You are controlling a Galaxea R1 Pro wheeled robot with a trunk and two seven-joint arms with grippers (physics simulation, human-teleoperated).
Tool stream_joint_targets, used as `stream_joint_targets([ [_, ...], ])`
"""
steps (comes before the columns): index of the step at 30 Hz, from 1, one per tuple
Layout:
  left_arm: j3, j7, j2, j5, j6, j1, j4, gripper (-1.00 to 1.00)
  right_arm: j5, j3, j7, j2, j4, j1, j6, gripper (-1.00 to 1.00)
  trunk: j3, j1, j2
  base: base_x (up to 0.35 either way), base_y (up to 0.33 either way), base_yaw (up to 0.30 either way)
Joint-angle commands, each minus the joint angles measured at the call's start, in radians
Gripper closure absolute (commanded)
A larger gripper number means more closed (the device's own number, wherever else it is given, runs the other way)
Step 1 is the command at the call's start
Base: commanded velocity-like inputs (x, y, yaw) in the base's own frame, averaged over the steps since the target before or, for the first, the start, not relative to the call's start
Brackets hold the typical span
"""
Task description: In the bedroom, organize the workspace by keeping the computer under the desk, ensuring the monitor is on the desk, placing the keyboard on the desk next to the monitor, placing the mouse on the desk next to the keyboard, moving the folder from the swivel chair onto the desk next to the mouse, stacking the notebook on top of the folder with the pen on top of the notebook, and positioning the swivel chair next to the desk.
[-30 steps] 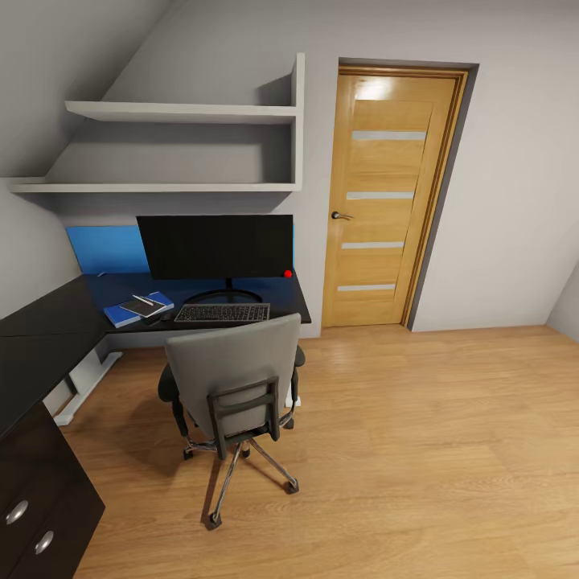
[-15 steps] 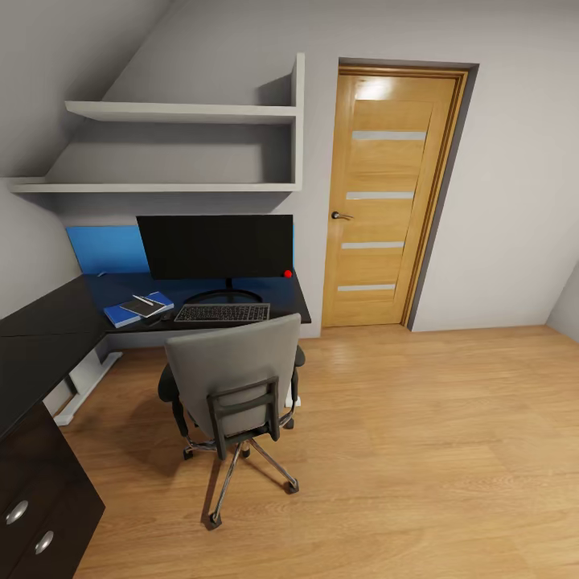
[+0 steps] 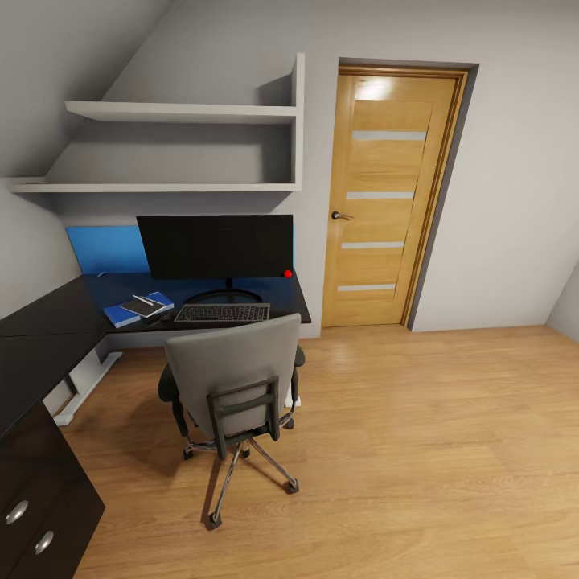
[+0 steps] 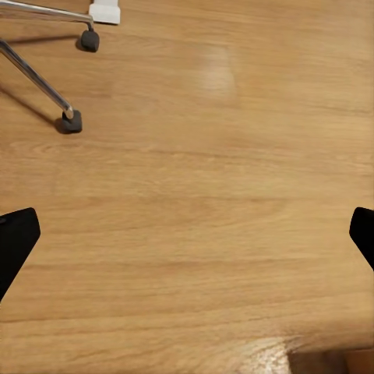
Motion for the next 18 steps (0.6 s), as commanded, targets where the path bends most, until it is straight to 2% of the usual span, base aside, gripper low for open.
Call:
stream_joint_targets([
  [1,-0.009,0.007,0.000,0.003,-0.002,-0.001,0.000,-1.00,0.001,0.008,-0.009,0.000,0.001,-0.001,0.000,-1.00,-0.001,0.000,-0.001,0.000,0.000,0.000],
  [18,-0.009,0.007,0.000,0.003,-0.002,-0.001,0.000,-1.00,0.001,0.009,-0.009,0.000,0.001,0.000,0.000,-1.00,-0.001,0.000,-0.001,0.000,0.000,0.000],
])
